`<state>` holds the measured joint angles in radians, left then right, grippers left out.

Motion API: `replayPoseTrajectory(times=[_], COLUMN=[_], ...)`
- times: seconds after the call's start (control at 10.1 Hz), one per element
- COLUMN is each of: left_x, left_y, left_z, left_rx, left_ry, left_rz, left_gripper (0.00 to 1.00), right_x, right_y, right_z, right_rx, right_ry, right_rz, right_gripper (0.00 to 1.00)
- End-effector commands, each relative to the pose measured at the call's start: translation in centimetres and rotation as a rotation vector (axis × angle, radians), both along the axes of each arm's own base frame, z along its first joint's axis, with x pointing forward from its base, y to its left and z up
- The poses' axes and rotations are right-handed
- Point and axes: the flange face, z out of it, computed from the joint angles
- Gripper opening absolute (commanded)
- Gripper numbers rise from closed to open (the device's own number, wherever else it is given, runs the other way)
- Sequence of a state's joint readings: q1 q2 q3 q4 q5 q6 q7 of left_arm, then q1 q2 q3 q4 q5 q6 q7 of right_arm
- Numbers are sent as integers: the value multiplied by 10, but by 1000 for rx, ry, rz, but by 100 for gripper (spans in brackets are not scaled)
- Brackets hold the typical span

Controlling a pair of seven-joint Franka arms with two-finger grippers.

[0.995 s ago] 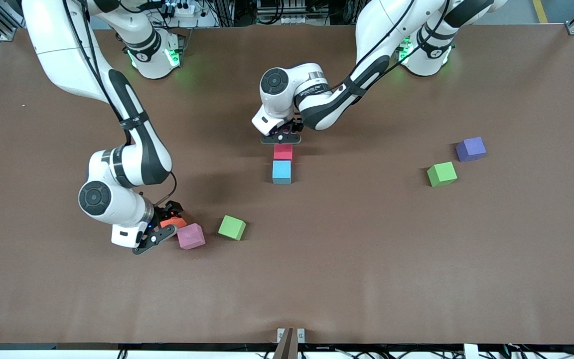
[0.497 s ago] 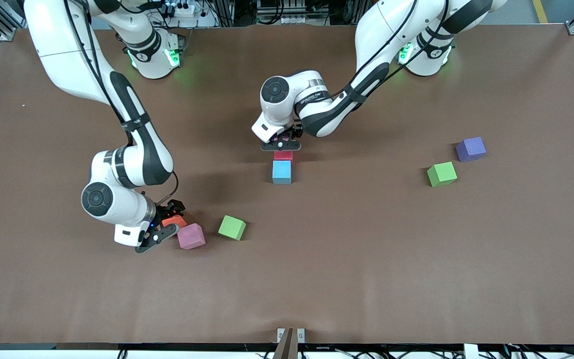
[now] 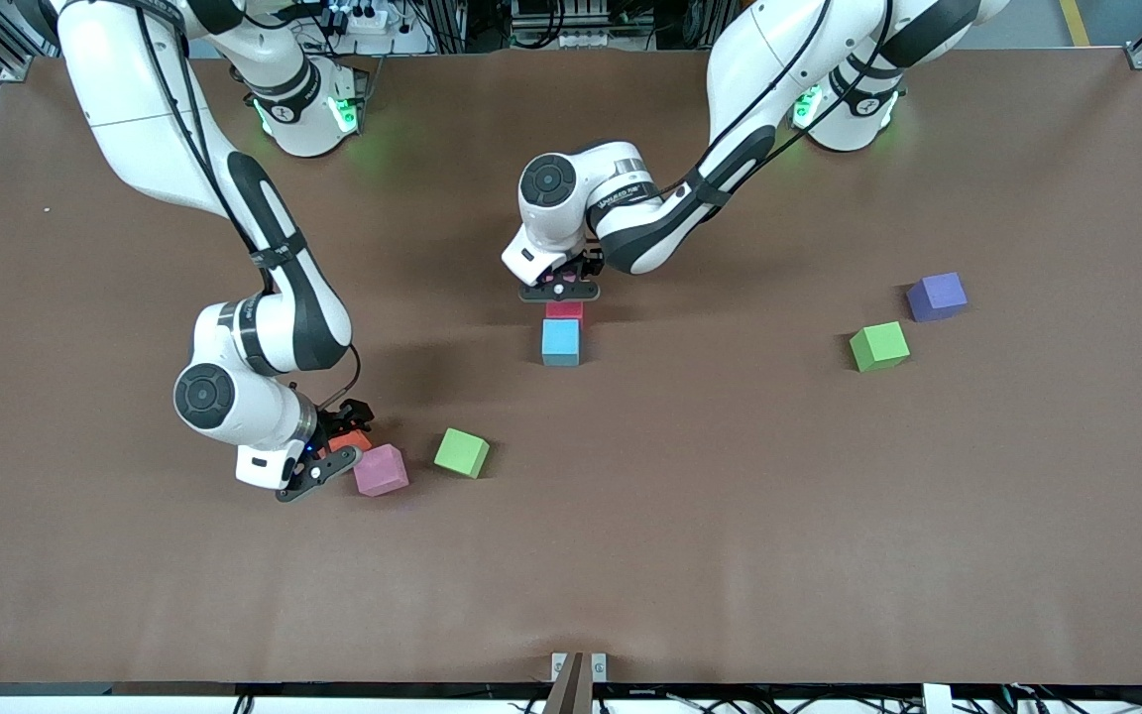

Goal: Arrange blocks into number 1
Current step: 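Place the pink cube beside the red cube while the right gripper grasps orange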

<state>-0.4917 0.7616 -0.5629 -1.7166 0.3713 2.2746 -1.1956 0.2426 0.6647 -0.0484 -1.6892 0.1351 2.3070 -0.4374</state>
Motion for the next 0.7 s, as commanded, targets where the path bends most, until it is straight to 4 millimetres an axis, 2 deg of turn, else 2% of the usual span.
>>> replayPoseTrajectory(times=[0.0, 0.1, 0.2, 0.3, 0.4, 0.6], left_x=[4, 6, 7, 9, 10, 9], left_y=[-1, 0, 1, 1, 3, 2], left_z=[0, 0, -1, 0, -1, 1], left_rx=[2, 3, 4, 3, 2, 3], left_ry=[-14, -14, -15, -18, -17, -21], left_rz=[-28, -26, -25, -24, -46, -39], left_gripper=[0, 0, 0, 24, 99, 100], right_x=[0, 1, 2, 2, 2, 2], right_y=[-7, -12, -14, -14, -14, -14], right_z=[1, 1, 1, 1, 1, 1], right_rx=[9, 5, 3, 3, 4, 4], right_ry=[-6, -7, -8, -8, -9, -7], right_rz=[-2, -9, -12, -12, -14, -16], right_gripper=[84, 73, 69, 65, 64, 64])
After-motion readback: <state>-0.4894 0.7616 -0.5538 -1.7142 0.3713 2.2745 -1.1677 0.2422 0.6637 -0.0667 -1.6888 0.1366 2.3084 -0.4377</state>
